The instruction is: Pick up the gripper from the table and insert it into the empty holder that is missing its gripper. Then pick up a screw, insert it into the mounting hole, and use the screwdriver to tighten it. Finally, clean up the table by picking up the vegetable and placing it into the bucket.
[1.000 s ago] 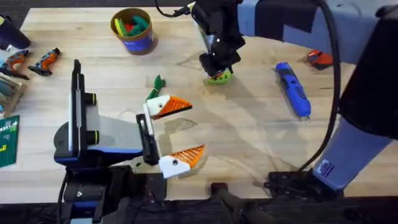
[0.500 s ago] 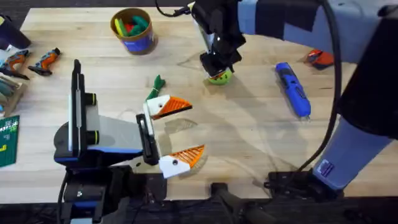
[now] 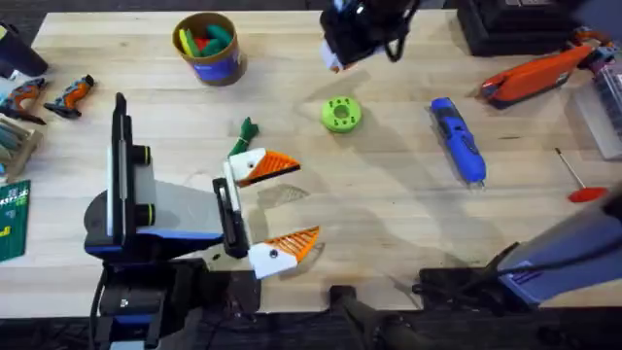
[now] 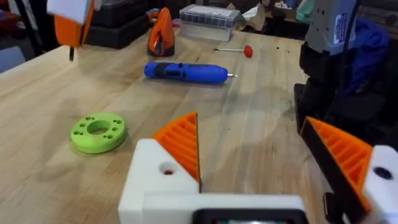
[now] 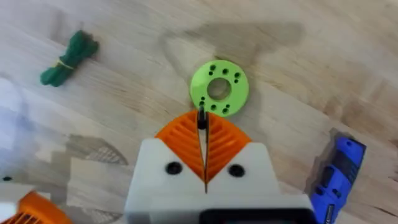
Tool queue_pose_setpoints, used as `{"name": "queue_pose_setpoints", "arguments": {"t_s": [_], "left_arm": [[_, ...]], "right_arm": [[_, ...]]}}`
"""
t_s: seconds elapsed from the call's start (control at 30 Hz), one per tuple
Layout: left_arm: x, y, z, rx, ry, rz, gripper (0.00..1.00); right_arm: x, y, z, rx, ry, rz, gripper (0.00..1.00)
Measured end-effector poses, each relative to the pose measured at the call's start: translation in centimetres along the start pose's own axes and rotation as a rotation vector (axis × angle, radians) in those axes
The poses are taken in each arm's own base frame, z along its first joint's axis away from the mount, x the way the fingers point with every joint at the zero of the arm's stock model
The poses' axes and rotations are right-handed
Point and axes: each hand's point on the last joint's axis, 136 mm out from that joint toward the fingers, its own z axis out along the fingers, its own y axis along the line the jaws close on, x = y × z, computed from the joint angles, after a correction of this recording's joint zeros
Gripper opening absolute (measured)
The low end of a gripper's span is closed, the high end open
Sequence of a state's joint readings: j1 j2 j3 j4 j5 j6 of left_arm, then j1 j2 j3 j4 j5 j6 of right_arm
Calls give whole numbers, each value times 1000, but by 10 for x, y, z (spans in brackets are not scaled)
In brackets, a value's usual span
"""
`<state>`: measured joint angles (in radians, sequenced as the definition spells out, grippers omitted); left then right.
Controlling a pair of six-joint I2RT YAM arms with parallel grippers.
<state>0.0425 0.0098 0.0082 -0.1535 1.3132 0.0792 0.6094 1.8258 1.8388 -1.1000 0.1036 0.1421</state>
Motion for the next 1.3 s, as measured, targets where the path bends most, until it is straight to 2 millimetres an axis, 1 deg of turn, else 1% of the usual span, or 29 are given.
{"name": "queue_pose_setpoints", "arguments": {"t_s": [0.13, 0.37, 0.47, 0.6, 0.77, 1.13, 1.3], "left_arm": [[0, 0, 0, 0, 0, 0, 986], [0, 0, 0, 0, 0, 0, 985], [0, 0, 0, 0, 0, 0, 985], [0, 0, 0, 0, 0, 0, 985], [0, 0, 0, 0, 0, 0, 985], [0, 0, 0, 0, 0, 0, 985], [0, 0, 0, 0, 0, 0, 985]], "right_arm": [[1, -2, -27, -6, -44, 3, 6], [7, -5, -61, -13, -90, 3, 6], [10, -1, -74, -49, -111, -31, 6], [17, 17, -85, -154, -111, -114, 6], [32, 35, -88, -232, -67, -218, 6], [46, 85, -96, -316, -69, -399, 6], [44, 107, -108, -341, -89, -471, 6]]}}
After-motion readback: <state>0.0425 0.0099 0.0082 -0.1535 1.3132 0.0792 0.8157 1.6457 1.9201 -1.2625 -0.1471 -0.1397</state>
